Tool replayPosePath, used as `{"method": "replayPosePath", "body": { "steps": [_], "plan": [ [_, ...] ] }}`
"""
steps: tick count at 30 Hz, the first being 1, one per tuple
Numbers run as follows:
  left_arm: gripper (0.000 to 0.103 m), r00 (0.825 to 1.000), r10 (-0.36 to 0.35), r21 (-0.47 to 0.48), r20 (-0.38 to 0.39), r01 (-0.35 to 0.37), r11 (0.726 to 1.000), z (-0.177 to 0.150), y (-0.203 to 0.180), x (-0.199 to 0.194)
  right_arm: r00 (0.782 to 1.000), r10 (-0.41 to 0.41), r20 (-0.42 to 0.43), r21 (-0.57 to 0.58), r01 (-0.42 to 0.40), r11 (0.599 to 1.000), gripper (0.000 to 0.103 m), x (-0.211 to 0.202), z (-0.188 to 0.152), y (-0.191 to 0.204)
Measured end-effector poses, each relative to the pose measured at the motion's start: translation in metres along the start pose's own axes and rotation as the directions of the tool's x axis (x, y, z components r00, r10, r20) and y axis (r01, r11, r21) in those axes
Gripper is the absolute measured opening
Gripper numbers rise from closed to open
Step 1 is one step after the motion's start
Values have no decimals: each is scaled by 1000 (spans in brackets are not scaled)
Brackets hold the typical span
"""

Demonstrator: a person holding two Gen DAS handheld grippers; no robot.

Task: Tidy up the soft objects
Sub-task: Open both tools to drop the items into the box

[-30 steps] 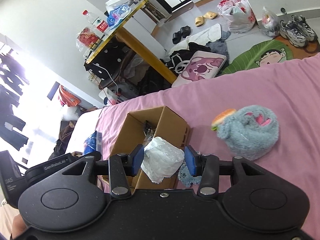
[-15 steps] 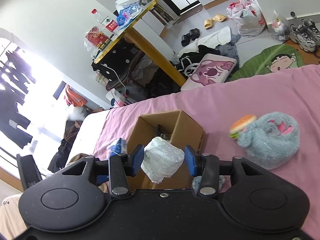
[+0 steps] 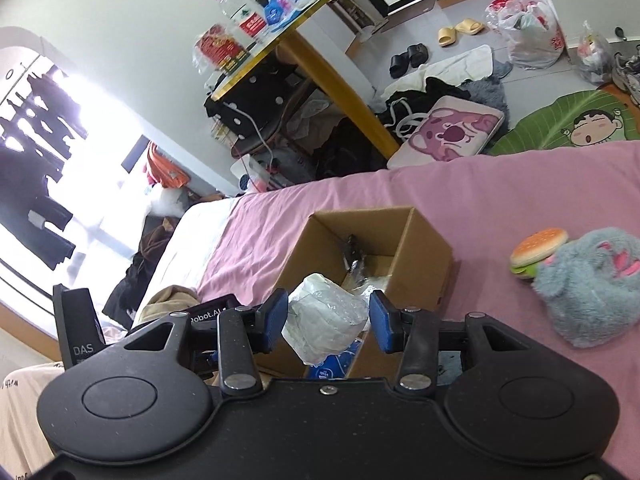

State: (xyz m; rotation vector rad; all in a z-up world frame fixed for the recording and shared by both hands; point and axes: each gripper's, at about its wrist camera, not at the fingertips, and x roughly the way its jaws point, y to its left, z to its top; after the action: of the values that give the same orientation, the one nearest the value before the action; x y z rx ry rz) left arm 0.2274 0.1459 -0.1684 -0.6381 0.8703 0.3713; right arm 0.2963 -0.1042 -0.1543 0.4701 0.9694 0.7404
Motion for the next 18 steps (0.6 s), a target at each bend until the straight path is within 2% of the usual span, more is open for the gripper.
{"method": "replayPosePath", "body": {
  "steps": [5, 9, 15, 18],
  "plan": [
    [70, 1000, 8, 16, -1, -8, 1000, 1, -1, -8, 1000, 15, -22, -6, -15, 1000, 44, 15, -1, 13],
    [73, 1000, 25, 11, -10, -25, 1000, 2, 1, -13, 998, -4, -68, -11, 4, 1000, 53, 23, -7, 18],
    [74, 999, 41, 33, -6, -41, 999, 1, -2, -24, 997, -17, -71, 10, 18, 1000, 54, 8, -8, 14],
    [75, 999, 46, 62, -6, -46, 997, 0, -9, -29, 996, -41, -75, 14, 42, 999, 58, -1, -5, 12]
  ]
}}
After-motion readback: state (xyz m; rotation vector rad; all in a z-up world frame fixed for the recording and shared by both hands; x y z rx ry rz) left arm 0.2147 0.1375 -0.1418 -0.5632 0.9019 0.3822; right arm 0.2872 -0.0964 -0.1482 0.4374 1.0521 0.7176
